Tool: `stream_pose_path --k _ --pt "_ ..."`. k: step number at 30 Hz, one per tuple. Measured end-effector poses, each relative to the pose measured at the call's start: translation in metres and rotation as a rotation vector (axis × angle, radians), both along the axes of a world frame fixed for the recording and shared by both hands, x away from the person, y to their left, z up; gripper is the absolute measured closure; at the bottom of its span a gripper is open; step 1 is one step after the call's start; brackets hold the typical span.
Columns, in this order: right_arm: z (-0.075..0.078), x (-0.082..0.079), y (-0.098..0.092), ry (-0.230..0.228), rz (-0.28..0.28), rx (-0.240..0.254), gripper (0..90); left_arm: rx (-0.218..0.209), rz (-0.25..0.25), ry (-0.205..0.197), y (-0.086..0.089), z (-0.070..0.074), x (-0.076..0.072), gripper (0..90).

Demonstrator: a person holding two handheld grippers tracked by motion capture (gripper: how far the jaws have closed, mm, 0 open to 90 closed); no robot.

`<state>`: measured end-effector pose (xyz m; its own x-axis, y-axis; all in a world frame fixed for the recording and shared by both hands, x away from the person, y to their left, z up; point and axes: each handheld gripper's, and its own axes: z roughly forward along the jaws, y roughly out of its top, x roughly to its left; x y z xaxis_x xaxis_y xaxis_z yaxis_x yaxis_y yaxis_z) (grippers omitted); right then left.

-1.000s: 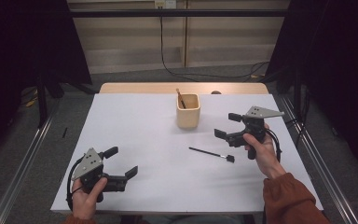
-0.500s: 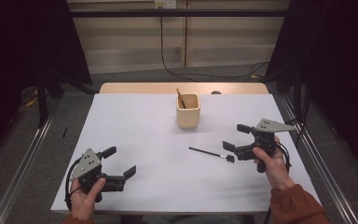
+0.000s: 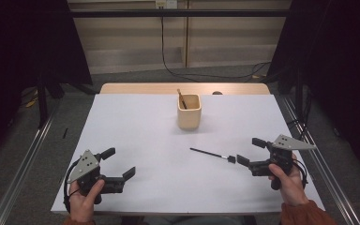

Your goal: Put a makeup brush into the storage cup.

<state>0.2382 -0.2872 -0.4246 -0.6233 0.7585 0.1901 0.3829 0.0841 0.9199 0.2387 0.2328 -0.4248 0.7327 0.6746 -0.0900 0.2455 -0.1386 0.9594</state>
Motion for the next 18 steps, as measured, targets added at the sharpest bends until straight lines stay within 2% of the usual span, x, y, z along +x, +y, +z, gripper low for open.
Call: stream_pose_path --k 2,4,7,10,16,18 --pt "-0.002 -0.006 -0.003 -0.004 -0.008 -0.001 3.4 0.0 0.005 -0.004 0.001 0.0 -0.001 2.1" --pt "-0.002 -0.012 -0.004 -0.003 -0.009 0.029 3.4 0.006 0.006 -0.007 0.001 0.001 -0.002 2.2" --pt "-0.002 -0.018 -0.006 -0.02 -0.015 0.028 3.3 -0.007 0.007 0.002 0.0 0.001 -0.004 2.1" --pt "-0.005 -0.019 -0.01 -0.017 -0.02 0.026 2.9 0.004 -0.007 -0.009 -0.002 0.002 -0.006 2.1" --pt "-0.008 -0.018 -0.009 -0.01 -0.006 0.023 2.7 -0.004 -0.003 0.002 0.0 0.0 -0.004 2.1" --pt "-0.007 -0.016 -0.009 -0.012 -0.006 0.028 2.5 0.008 -0.005 0.004 0.0 -0.001 -0.003 2.1"
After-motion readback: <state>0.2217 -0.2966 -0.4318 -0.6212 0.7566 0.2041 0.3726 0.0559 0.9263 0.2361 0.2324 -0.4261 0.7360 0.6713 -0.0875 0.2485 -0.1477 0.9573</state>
